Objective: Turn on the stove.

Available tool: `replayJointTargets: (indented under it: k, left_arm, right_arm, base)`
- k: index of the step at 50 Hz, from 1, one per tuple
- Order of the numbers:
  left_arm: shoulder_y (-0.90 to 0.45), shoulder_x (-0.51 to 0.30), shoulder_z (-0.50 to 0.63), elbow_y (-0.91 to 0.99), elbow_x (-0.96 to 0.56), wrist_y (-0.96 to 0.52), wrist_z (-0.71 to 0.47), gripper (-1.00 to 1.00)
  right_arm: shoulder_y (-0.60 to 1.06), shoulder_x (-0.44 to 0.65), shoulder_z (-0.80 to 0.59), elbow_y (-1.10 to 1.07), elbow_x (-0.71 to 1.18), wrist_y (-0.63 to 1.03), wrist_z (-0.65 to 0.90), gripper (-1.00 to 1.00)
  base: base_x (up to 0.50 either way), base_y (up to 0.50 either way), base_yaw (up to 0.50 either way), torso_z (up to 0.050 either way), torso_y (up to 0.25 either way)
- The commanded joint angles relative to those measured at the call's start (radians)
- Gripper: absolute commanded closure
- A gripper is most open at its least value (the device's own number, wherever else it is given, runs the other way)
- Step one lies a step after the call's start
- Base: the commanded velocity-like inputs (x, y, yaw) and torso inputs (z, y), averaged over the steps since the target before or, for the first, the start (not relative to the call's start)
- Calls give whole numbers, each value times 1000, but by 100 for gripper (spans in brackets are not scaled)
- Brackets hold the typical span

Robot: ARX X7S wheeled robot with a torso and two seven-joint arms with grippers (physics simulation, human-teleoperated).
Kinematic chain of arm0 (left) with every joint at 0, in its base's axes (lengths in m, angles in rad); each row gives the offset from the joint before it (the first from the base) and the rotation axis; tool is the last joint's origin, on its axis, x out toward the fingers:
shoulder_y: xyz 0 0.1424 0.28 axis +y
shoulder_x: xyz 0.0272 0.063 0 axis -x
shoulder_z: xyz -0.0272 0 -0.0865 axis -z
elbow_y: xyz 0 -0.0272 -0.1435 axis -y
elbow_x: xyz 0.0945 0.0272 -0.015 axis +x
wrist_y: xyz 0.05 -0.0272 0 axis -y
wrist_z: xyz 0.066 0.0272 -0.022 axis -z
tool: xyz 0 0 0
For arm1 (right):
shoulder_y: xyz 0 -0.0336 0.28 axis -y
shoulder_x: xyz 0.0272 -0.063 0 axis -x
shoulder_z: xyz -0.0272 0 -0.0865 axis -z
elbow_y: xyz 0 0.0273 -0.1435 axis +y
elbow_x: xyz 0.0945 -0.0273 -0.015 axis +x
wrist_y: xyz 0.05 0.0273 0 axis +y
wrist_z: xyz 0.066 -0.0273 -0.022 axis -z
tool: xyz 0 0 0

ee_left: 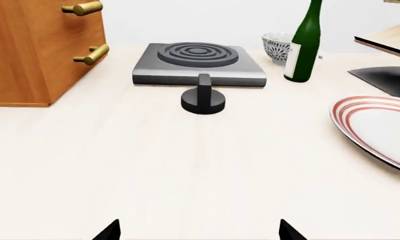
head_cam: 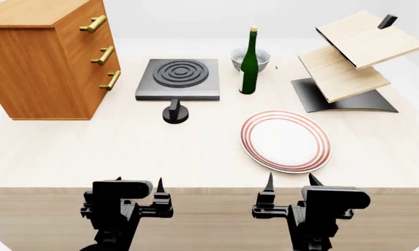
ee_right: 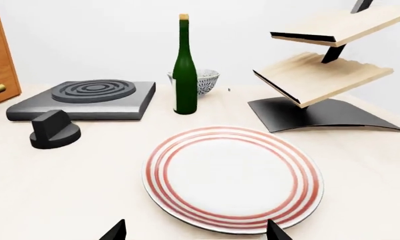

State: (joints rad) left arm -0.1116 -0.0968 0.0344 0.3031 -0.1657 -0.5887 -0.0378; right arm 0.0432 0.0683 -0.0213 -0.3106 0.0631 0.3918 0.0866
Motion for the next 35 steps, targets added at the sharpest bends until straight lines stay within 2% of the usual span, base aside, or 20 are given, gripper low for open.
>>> replayJointTargets:
  k: [1,3,6,13,18,35]
  left_arm:
    - [-183,-37,-104,483,-194,-700,-10,-100]
    - [-210,-28,-130,515,-219,-763,-8,-100]
    - [-249,-21,-157,570,-238,-815,-13,-100]
    - [-216,-40,-133,536,-225,-758,-19,-100]
    - [-210,-44,-128,512,-224,-740,-19,-100]
    - [-210,-52,-124,497,-238,-734,-27,-100]
  right_arm:
    - [93,49,40,-502,113,538,6,-100]
    - [133,52,48,-557,123,619,17,-100]
    - [151,54,51,-565,127,644,24,-100]
    - [145,59,48,-560,127,638,36,-100]
    - [127,28,113,-551,181,590,5,-100]
    - [129,37,116,-559,215,597,16,-100]
  base:
    - [0,0,0,0,0]
    - [0,0,0,0,0]
    - [0,0,0,0,0]
    - [0,0,0,0,0]
    - [47,0,0,0,0]
    - [494,0,0,0,0]
